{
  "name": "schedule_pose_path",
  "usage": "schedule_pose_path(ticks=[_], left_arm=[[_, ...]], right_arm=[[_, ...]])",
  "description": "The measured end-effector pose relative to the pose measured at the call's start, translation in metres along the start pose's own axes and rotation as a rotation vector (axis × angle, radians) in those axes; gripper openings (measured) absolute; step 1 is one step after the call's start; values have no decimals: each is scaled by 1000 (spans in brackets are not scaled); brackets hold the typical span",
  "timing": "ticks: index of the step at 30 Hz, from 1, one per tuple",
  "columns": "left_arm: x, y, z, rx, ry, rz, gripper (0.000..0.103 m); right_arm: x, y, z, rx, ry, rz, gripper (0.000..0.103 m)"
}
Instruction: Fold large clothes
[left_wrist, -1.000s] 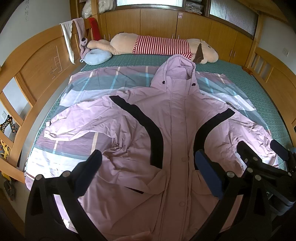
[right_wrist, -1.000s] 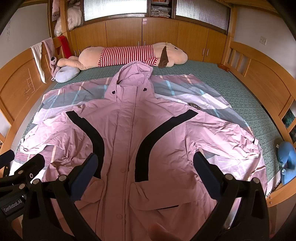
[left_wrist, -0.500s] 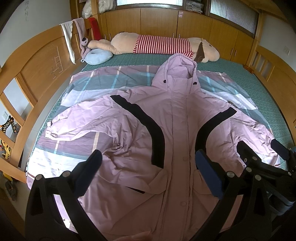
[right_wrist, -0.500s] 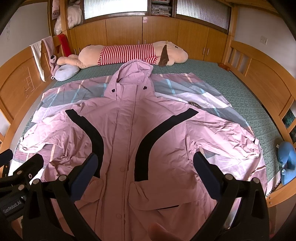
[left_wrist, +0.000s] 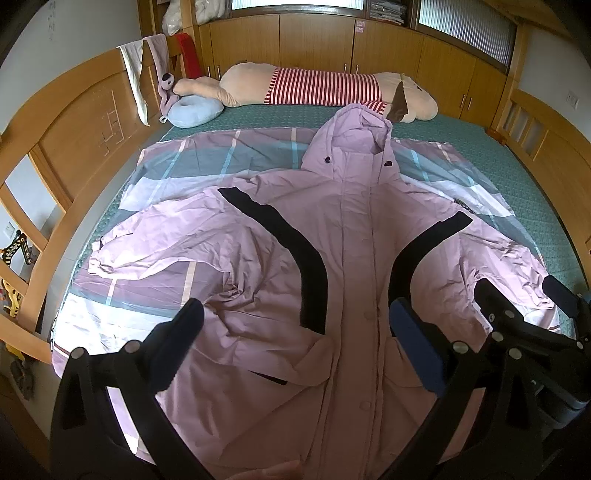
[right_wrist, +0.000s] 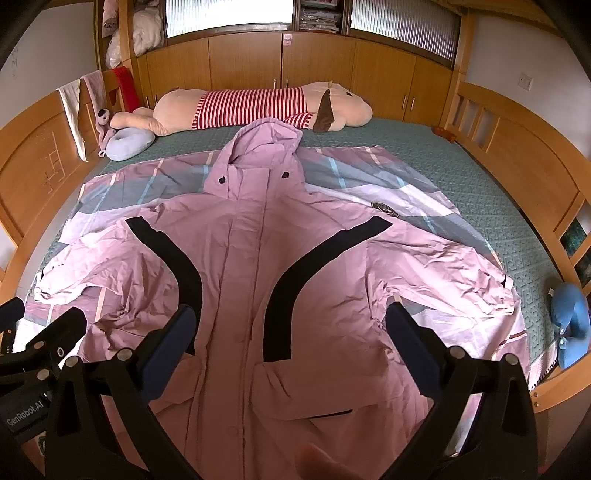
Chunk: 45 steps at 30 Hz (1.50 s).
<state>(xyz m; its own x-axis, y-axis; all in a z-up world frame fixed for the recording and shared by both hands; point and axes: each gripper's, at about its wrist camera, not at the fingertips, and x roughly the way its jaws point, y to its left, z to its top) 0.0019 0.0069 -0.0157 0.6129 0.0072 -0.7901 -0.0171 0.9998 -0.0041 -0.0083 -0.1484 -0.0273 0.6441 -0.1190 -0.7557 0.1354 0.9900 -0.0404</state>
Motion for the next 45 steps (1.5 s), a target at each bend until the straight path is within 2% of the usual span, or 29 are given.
schedule_pose_path(ticks=[6,9,11,14,15,16,17,20,21,22,23,24,25,27,28,32,34,35,36,38,39,40,41,43,45], left_arm=[[3,-3,-1,11,9,8,101],[5,-5,2,19,14,-1,101],[9,-4,5,11,13,-2,101],[18,-1,11,14,-46,42,101],[22,-1,12,15,-52,46,101],[32,1,14,9,-48,42,101],[43,2,15,-1,-35,33,101],[83,4,12,-39,-4,22,101],[95,6,8,-58,-13,30,101],[112,8,0,-79,-30,44,101],[128,10,-9,-87,-36,63,101],[144,10,-17,-83,-26,89,101],[165,11,-27,-61,19,125,101],[192,11,-34,-24,119,152,101],[199,14,-35,-24,141,150,101],[190,19,-34,-66,94,141,101],[183,17,-33,-80,58,119,101],[180,14,-33,-78,43,113,96],[177,11,-32,-71,32,109,92],[175,6,-31,-45,29,102,72],[177,6,-30,-35,34,90,66],[179,5,-29,-30,46,64,50],[181,5,-30,-29,59,42,43],[186,6,-30,-44,83,13,44],[190,7,-31,-59,97,9,58]], right_arm=[[3,-2,1,3,3,-5,102],[3,-7,4,10,-23,19,102],[0,-22,10,48,-73,7,102],[-6,-67,17,189,-231,-11,102],[0,-89,17,241,-292,-8,102],[14,-108,17,277,-309,-10,102],[29,-122,18,298,-288,-18,102],[107,-181,11,392,-75,-96,100],[127,-200,3,467,-8,-115,88],[143,-218,-4,560,54,-84,81],[155,-232,-8,636,88,7,79],[162,-239,-10,673,99,67,79],[168,-246,-10,698,108,105,79],[179,-252,-6,680,122,89,79],[182,-253,-3,656,116,72,79],[187,-257,1,566,67,-9,81],[194,-270,-5,569,82,-44,91],[196,-278,-9,583,91,-41,95],[201,-288,-15,621,108,0,96],[211,-305,-31,740,151,100,96],[217,-312,-42,820,176,167,96],[222,-316,-50,874,206,211,96],[231,-318,-59,921,260,250,96],[243,-315,-72,982,331,304,96],[260,-312,-88,1066,423,357,96]])
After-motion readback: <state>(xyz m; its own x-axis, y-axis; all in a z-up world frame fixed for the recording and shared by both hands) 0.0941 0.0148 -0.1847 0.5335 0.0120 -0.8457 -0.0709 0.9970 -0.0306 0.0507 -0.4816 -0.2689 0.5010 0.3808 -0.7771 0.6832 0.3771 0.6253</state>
